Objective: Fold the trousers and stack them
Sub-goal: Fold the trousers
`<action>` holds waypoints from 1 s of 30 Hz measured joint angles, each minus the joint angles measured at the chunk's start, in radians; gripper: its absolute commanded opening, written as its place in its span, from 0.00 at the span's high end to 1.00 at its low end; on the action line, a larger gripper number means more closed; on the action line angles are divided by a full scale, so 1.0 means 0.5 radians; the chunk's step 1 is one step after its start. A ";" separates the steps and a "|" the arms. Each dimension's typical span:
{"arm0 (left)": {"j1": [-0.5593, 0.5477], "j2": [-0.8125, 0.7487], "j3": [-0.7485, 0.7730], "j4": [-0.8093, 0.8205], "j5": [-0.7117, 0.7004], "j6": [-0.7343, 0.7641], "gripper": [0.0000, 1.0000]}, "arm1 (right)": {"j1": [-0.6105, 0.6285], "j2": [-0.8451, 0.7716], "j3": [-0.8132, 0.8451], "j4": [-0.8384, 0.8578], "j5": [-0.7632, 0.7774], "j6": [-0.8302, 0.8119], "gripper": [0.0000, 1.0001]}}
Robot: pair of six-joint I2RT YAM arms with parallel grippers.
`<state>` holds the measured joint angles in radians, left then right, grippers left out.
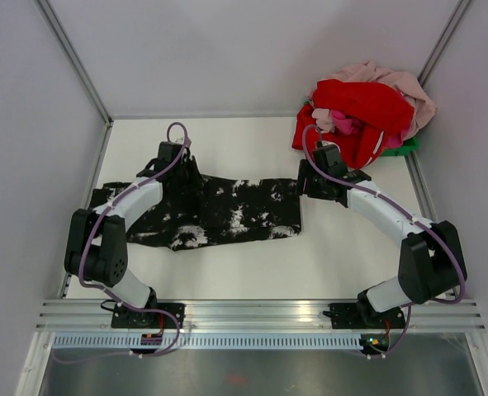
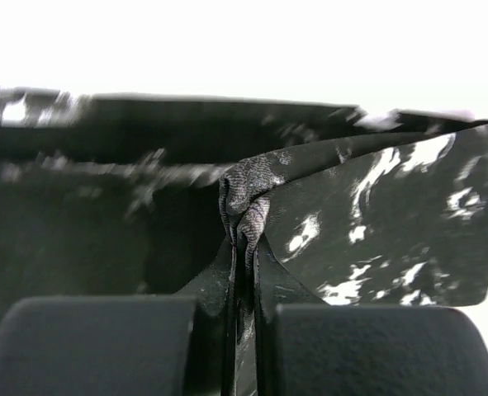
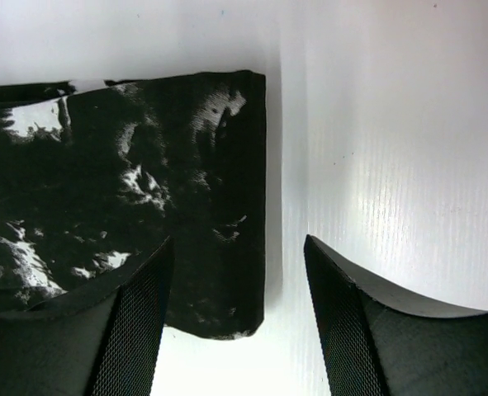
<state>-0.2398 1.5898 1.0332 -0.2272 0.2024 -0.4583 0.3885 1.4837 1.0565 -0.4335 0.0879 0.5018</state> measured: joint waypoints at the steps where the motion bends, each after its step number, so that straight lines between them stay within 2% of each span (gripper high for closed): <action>1: 0.000 0.002 0.000 -0.035 -0.011 0.002 0.98 | 0.000 0.000 -0.017 0.012 -0.009 0.000 0.29; 12: 0.005 -0.057 0.006 -0.521 -0.107 -0.052 0.98 | 0.000 0.072 -0.135 0.107 -0.233 0.002 0.32; 16: 0.005 -0.085 0.090 -0.655 -0.108 -0.062 0.98 | 0.000 0.086 -0.149 0.162 -0.307 -0.002 0.38; 18: 0.005 -0.085 0.179 -0.723 -0.108 -0.064 0.98 | 0.000 0.087 -0.157 0.178 -0.349 -0.001 0.44; 22: 0.006 -0.084 0.344 -0.823 -0.114 -0.081 0.98 | 0.002 0.086 -0.191 0.202 -0.416 -0.003 0.67; 23: 0.007 -0.084 0.357 -0.833 -0.124 -0.089 0.98 | 0.005 0.085 -0.205 0.208 -0.430 -0.005 0.83; 25: 0.008 -0.084 0.350 -0.853 -0.134 -0.104 0.98 | 0.014 0.078 -0.239 0.211 -0.450 -0.004 0.99; 30: 0.014 -0.072 0.239 -0.844 -0.140 -0.143 0.98 | 0.036 0.069 -0.311 0.212 -0.482 0.013 1.00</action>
<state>-0.2329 1.5536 1.1526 -0.6491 0.1322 -0.5301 0.4065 1.5181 0.9012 -0.3275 -0.1532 0.5083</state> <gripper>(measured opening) 0.062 0.004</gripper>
